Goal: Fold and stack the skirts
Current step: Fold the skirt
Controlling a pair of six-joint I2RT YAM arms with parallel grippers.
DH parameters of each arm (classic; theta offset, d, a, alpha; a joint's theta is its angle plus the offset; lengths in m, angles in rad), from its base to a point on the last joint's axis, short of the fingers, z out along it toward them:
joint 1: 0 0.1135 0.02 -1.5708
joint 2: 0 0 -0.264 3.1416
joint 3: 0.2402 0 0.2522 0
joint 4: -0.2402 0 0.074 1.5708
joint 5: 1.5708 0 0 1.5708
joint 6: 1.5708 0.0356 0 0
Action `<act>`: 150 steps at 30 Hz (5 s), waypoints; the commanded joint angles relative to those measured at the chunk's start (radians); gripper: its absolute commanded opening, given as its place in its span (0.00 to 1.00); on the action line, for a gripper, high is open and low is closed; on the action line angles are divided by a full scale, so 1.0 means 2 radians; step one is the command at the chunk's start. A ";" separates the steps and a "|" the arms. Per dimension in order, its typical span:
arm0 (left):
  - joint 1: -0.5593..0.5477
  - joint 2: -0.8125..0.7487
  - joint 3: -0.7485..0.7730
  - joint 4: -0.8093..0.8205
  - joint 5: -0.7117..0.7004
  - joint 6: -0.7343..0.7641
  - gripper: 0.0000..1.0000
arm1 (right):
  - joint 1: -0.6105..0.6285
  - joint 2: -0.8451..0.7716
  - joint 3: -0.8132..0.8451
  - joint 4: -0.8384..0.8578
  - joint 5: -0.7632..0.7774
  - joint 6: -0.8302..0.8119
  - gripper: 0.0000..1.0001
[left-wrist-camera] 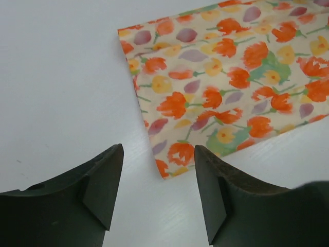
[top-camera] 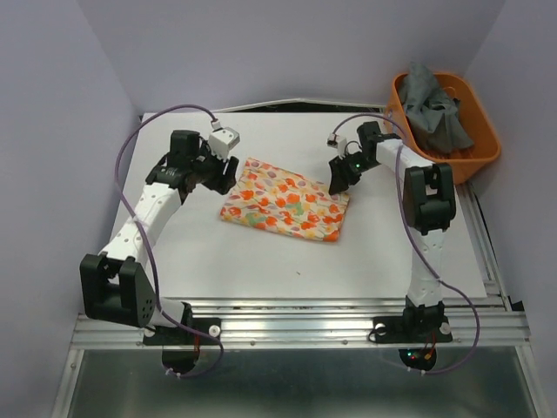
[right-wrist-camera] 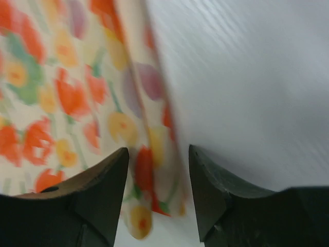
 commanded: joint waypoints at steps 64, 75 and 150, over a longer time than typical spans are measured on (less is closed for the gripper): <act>-0.444 -0.117 -0.265 0.089 -0.266 0.103 0.61 | 0.124 -0.175 -0.306 0.361 -0.109 0.388 0.57; -0.470 -0.014 -0.253 0.107 -0.282 0.125 0.58 | 0.124 -0.116 -0.294 0.323 -0.064 0.363 0.56; -0.375 0.073 -0.111 -0.050 -0.105 0.139 0.00 | 0.124 -0.115 -0.297 0.233 -0.069 0.276 0.45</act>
